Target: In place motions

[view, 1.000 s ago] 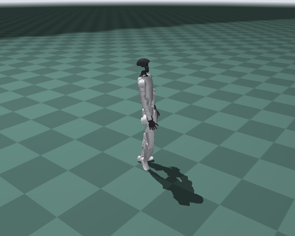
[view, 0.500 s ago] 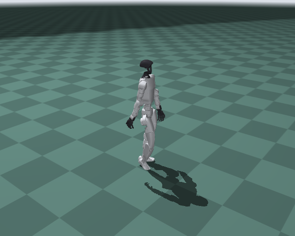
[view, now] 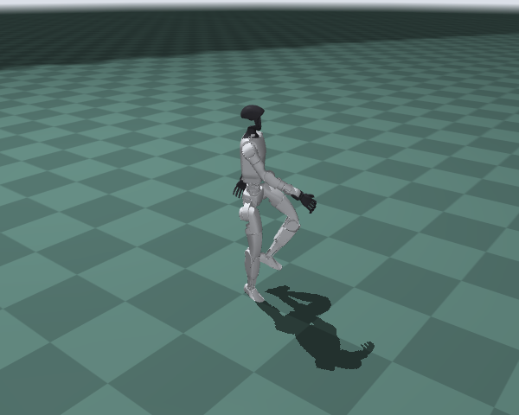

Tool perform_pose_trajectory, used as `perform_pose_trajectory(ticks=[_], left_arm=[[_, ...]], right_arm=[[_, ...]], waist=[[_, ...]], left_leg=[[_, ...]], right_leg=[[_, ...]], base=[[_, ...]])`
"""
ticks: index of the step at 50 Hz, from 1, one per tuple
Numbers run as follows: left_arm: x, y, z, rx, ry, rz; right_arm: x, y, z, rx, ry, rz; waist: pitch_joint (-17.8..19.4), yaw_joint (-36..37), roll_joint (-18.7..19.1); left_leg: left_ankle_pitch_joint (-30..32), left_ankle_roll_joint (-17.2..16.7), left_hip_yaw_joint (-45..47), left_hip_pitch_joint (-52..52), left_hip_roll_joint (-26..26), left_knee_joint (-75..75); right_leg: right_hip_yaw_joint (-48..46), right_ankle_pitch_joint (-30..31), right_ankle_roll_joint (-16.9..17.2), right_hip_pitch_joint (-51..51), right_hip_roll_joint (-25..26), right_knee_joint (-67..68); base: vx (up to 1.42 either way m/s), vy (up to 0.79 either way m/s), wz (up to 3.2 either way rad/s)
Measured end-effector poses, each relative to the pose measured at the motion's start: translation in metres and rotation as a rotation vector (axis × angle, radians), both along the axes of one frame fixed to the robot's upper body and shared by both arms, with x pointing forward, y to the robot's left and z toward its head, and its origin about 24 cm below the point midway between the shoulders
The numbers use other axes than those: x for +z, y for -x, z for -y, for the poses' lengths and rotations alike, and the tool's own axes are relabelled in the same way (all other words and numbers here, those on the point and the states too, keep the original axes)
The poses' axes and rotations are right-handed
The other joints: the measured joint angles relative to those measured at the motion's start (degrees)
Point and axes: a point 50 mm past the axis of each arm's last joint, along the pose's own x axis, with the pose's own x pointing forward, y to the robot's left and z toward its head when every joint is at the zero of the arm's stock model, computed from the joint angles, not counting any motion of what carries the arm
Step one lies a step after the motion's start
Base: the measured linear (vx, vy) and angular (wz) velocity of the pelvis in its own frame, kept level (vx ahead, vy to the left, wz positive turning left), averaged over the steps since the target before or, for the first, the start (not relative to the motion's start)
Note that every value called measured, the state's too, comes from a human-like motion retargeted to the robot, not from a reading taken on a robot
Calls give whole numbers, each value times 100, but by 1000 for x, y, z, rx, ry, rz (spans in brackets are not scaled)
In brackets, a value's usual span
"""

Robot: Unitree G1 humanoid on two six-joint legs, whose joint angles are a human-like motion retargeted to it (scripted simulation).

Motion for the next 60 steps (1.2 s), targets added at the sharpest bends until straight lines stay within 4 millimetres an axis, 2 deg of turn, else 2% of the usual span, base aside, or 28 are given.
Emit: perform_pose_trajectory(ticks=[2, 3, 5, 7, 8, 10, 12, 13, 15, 17, 21, 23, 26, 28, 30, 31, 32, 33, 34, 35, 38, 41, 43, 45, 48, 51, 55, 60], left_arm=[[-15, -57, 9, -145, -86, 132], [-21, -88, 18, -216, -133, 203], [-28, -152, 52, -274, -121, 375], [-25, -221, 109, -285, 73, 588], [-12, -267, 139, -309, 189, 724], [39, -363, 178, -401, 357, 1055], [115, -440, 209, -509, 483, 1373], [153, -466, 218, -564, 521, 1510], [216, -496, 221, -633, 541, 1740], [243, -503, 219, -651, 536, 1862], [240, -494, 221, -689, 610, 1891], [224, -486, 215, -711, 606, 1856], [166, -459, 198, -674, 579, 1687], [110, -423, 183, -612, 541, 1493], [55, -372, 166, -522, 493, 1261], [32, -342, 162, -483, 494, 1158], [13, -312, 158, -456, 499, 1061], [-1, -284, 153, -449, 506, 975], [-11, -259, 143, -468, 499, 897], [-20, -234, 131, -499, 489, 820], [-34, -167, 101, -531, 401, 599], [-38, -112, 88, -327, 303, 376], [-36, -87, 83, -86, 225, 286], [-33, -76, 75, 33, 172, 233], [-30, -72, 61, -62, 187, 177], [-31, -72, 57, -215, 240, 175], [-35, -85, 70, -255, 296, 250], [-38, -103, 90, -223, 325, 310]], right_arm=[[-62, 64, 15, -81, 15, -265], [-92, 109, 23, -144, 8, -431], [-135, 216, 33, -332, -28, -792], [-145, 323, 37, -601, -65, -1145], [-139, 360, 40, -726, -75, -1289], [-123, 412, 46, -937, -91, -1506], [-108, 455, 43, -1125, -110, -1630], [-102, 471, 39, -1198, -136, -1670], [-93, 493, 38, -1308, -139, -1686], [-85, 514, 37, -1424, -112, -1660], [-70, 546, 33, -1694, -124, -1582], [-74, 540, 35, -1761, -139, -1522], [-91, 510, 41, -1696, -187, -1444], [-106, 478, 43, -1551, -276, -1391], [-122, 436, 39, -1344, -427, -1311], [-129, 414, 37, -1254, -512, -1256], [-134, 392, 35, -1169, -580, -1197], [-138, 370, 35, -1100, -626, -1130], [-140, 350, 36, -1031, -649, -1070], [-142, 330, 36, -962, -662, -1013], [-142, 290, 39, -769, -564, -951], [-138, 261, 50, -609, -430, -881], [-134, 243, 55, -521, -337, -819], [-132, 229, 59, -475, -261, -769], [-134, 239, 62, -490, -215, -789], [-139, 285, 64, -578, -223, -978], [-135, 347, 56, -695, -261, -1308], [-126, 392, 49, -729, -157, -1502]], waist=[[-132, -130, 236], [-205, -280, 433], [-289, -641, 778], [-360, -954, 1127], [-357, -1130, 1268], [-91, -1742, 1093], [436, -2027, 948], [730, -2309, 1024], [1199, -2962, 1148], [1263, -3387, 1274], [782, -3277, 1365], [676, -3061, 1229], [474, -2565, 1031], [319, -2271, 1084], [197, -2077, 1197], [180, -2083, 1300], [160, -2085, 1402], [132, -2078, 1504], [110, -2007, 1517], [90, -1903, 1485], [-275, -1019, 1214], [-517, -447, 1050], [-325, -597, 1062], [-129, -896, 1165], [-179, -1376, 1301], [-444, -1328, 1347], [-576, -964, 1252], [-631, -1096, 1310]], left_leg=[[175, -311, -360, 1419, -647, -1733], [394, -506, -887, 2123, -1058, -2777], [-234, -699, -1740, 3699, -1414, -5014], [-1018, -321, -1115, 4915, -1153, -6568], [-833, -455, -1119, 4961, -964, -7063], [-575, -412, -1867, 4606, -1389, -7323], [-473, -129, -1879, 4656, -1807, -7432], [-490, -47, -1952, 4728, -1789, -7399], [-434, 110, -2253, 4839, -1798, -7358], [-327, 127, -2666, 4782, -1701, -7304], [-310, 163, -2560, 4606, -1712, -7318], [-352, 135, -2428, 4598, -1817, -7336], [-408, 36, -1952, 4634, -1887, -7457], [-475, -55, -1633, 4670, -1739, -7534], [-598, -170, -1294, 4748, -1518, -7554], [-668, -222, -1329, 4757, -1390, -7478], [-732, -274, -1383, 4751, -1281, -7392], [-788, -325, -1475, 4713, -1214, -7288], [-858, -375, -1468, 4712, -1204, -7183], [-936, -425, -1412, 4728, -1223, -7076], [-935, -498, -955, 4435, -1283, -6809], [-872, -588, -844, 4120, -1209, -6741], [-812, -558, -993, 4214, -1202, -6788], [-783, -547, -1194, 4293, -1156, -6833], [-757, -630, -1510, 4303, -1121, -6936], [-724, -666, -1519, 4314, -1107, -7127], [-633, -708, -1367, 4394, -1131, -7428], [-591, -720, -1388, 4397, -1130, -7538]], right_leg=[[-144, -113, 59, 336, 145, 19], [-330, -134, 35, 556, 343, 12], [-784, -73, -142, 886, 744, 189], [-1546, 759, -446, 806, 748, 1263], [-1655, 1523, -505, 209, 179, 2682], [-356, 1680, -429, -1724, -1004, 5571], [496, 1048, -700, -3080, -1873, 7493], [680, 921, -711, -3511, -2260, 8158], [1019, 692, -819, -4213, -3017, 9087], [1170, 456, -877, -4763, -3141, 9397], [1196, 309, -957, -5144, -3178, 9234], [1102, 384, -893, -4782, -3082, 8816], [772, 637, -788, -3704, -2420, 7573], [416, 925, -730, -2694, -1635, 6226], [264, 1400, -564, -1611, -644, 4421], [172, 1742, -286, -963, -170, 3250], [62, 1611, -48, -357, 282, 2181], [-87, 531, 107, 166, 692, 1315], [-292, -81, 37, 533, 929, 652], [-525, -460, -146, 823, 1080, 90], [260, 231, 366, 649, 808, -647], [291, 180, 341, 253, 746, -503], [227, 296, 264, 328, 800, -574], [-5, 290, 230, 529, 917, -656], [-302, 292, 288, 674, 954, -744], [-350, 302, 259, 633, 998, -798], [-258, 305, 225, 514, 1008, -785], [-340, 307, 228, 512, 1017, -819]], base=[[42, 30, 32], [51, 33, 88], [55, 28, 124], [35, 17, 108], [-6, 17, 108], [-48, 22, 122], [-53, 24, 92], [-41, 22, 146], [-23, 22, 161], [8, 7, 78], [30, -14, -21], [-3, -11, -81], [4, -12, -140], [11, -14, -142], [9, -12, -96], [10, -12, -25], [11, -12, 16], [9, -13, 3], [6, -15, -17], [3, -14, -57], [-2, -10, -101], [-12, -19, -37], [-9, -23, 55], [-20, -12, 90], [3, -1, 78], [23, 3, 13], [-3, -1, -18], [0, 0, 0]])
